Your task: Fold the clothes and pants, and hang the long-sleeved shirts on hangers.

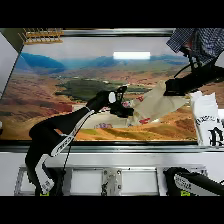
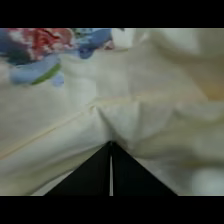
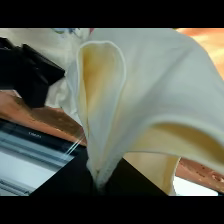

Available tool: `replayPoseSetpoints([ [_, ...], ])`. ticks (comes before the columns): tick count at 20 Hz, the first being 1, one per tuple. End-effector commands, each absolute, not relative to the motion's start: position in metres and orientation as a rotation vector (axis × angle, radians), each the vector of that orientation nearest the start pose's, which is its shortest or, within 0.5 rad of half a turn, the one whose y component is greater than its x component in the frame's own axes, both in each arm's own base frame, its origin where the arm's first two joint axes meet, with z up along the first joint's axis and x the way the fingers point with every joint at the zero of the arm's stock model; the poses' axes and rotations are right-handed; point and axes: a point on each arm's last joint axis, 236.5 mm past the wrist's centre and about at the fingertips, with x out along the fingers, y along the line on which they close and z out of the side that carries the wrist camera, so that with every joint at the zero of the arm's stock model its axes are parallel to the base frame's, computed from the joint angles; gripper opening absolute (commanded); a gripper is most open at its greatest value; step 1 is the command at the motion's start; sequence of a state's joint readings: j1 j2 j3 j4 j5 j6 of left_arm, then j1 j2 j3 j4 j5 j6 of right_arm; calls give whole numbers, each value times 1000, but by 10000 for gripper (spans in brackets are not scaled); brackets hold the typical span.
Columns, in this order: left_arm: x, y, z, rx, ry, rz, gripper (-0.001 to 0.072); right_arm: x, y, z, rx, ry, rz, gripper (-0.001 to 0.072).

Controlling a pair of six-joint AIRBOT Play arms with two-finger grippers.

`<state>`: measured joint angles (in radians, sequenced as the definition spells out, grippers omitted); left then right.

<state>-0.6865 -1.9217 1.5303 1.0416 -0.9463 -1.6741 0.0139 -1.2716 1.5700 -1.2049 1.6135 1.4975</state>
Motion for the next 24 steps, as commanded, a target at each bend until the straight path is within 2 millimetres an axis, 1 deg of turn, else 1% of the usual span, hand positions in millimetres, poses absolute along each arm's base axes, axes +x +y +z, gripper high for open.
replayPoseSetpoints([
  [1, 327, -421, -127, -158, 1513, -675, 7, 354, 118, 172, 126, 1226, 426, 10],
  [3, 328, -422, -127, -161, 1505, -674, 7, 353, 126, 178, 110, 1210, 446, 10],
  [5, 329, -420, -126, -162, 1509, -672, 7, 351, 132, 179, 101, 1208, 460, 10],
  [7, 335, -415, -118, -172, 1503, -668, 7, 350, 135, 179, 96, 1209, 468, 10],
  [8, 341, -412, -111, -181, 1487, -665, 7, 349, 137, 179, 93, 1209, 472, 10],
  [10, 360, -400, -88, -215, 1439, -654, 7, 349, 141, 180, 89, 1206, 480, 10],
  [12, 384, -381, -63, -247, 1380, -634, 7, 349, 148, 182, 91, 1192, 499, 10],
  [14, 408, -357, -35, -276, 1316, -618, 7, 349, 162, 184, 97, 1178, 539, 10],
  [17, 439, -310, 0, -333, 1250, -563, 7, 348, 194, 184, 95, 1162, 617, 10],
  [20, 460, -256, 30, -360, 1196, -515, 7, 342, 243, 176, 82, 1159, 724, 9],
  [22, 471, -218, 51, -382, 1152, -474, 7, 340, 285, 165, 76, 1150, 799, 10],
  [24, 479, -182, 71, -406, 1110, -430, 7, 335, 332, 147, 65, 1144, 882, 10],
])
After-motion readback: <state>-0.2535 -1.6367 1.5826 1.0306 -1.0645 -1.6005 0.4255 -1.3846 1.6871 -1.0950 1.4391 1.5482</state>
